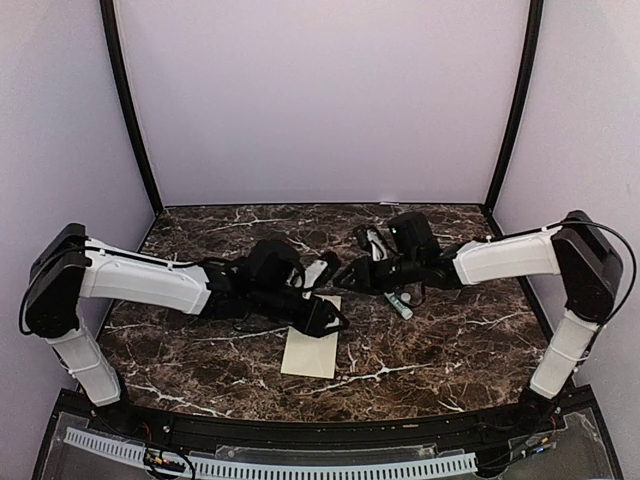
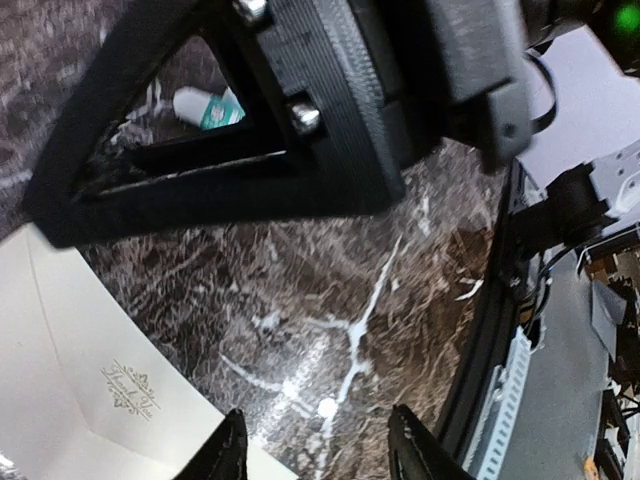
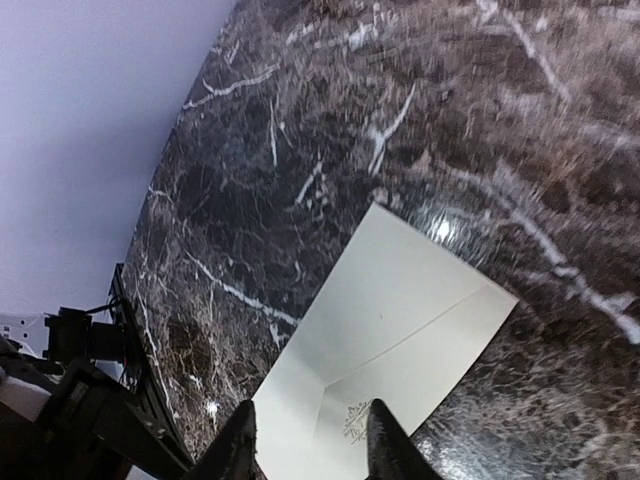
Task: Place the letter into the envelope and seal it
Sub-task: Screw the solid glue.
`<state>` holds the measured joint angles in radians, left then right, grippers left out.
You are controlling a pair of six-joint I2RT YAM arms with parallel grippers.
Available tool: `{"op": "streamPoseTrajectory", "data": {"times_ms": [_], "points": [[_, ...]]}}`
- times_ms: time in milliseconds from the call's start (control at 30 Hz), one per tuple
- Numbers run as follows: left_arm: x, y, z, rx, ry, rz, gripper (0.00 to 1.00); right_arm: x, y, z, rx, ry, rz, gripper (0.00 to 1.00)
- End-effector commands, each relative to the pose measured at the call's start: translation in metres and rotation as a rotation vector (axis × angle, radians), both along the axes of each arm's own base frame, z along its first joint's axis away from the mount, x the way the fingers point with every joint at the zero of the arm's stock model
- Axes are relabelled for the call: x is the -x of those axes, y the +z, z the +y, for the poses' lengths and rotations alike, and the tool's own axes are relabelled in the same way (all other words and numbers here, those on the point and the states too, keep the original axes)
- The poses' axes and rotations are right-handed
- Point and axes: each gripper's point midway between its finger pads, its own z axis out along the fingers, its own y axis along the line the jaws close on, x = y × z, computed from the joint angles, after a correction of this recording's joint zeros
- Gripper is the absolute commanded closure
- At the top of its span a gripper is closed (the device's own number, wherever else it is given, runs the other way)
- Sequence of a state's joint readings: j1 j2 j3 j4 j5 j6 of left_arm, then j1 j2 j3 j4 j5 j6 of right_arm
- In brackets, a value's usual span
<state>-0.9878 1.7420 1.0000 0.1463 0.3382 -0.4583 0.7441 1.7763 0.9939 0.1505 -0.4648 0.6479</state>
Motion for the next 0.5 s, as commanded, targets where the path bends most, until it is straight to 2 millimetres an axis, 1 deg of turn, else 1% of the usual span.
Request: {"op": "streamPoseTrajectory", "data": {"times_ms": [0,33,67,100,133,167,200,233,267,300,333,367,400,467], "points": [[-0.010,0.058,0.026,-0.019,0.026,-0.138,0.51,-0.029,0.044,-0.037,0.021,-0.113,-0.132,0.58],[-0.013,0.069,0.033,-0.008,0.042,-0.152,0.50,-0.032,0.048,-0.046,0.032,-0.137,-0.148,0.53],[-0.013,0.069,0.040,-0.027,0.050,-0.152,0.49,-0.034,0.051,-0.055,0.042,-0.161,-0.161,0.50],[-0.020,0.079,0.049,-0.019,0.074,-0.167,0.48,-0.036,0.053,-0.064,0.054,-0.180,-0.176,0.46],[-0.023,0.082,0.057,-0.036,0.082,-0.167,0.47,-0.037,0.056,-0.072,0.066,-0.197,-0.189,0.42],[-0.034,0.092,0.069,-0.030,0.118,-0.181,0.45,-0.039,0.058,-0.080,0.078,-0.214,-0.199,0.39],[-0.039,0.097,0.077,-0.043,0.130,-0.186,0.44,-0.039,0.056,-0.089,0.108,-0.228,-0.198,0.37],[-0.054,0.107,0.091,-0.040,0.174,-0.203,0.42,-0.040,0.055,-0.097,0.134,-0.241,-0.202,0.36],[-0.061,0.117,0.098,-0.038,0.194,-0.212,0.41,-0.040,0.053,-0.105,0.161,-0.252,-0.205,0.35],[-0.077,0.127,0.113,-0.038,0.238,-0.233,0.39,-0.041,0.054,-0.112,0.185,-0.265,-0.214,0.35],[-0.084,0.140,0.121,-0.030,0.261,-0.251,0.38,-0.041,0.052,-0.118,0.214,-0.274,-0.214,0.34],[-0.098,0.147,0.135,-0.035,0.301,-0.270,0.35,-0.040,0.049,-0.125,0.245,-0.283,-0.213,0.34],[-0.105,0.160,0.141,-0.025,0.324,-0.290,0.34,-0.039,0.046,-0.132,0.280,-0.296,-0.215,0.34],[-0.129,0.173,0.169,-0.018,0.405,-0.313,0.32,-0.034,0.039,-0.142,0.331,-0.305,-0.207,0.34]]}}
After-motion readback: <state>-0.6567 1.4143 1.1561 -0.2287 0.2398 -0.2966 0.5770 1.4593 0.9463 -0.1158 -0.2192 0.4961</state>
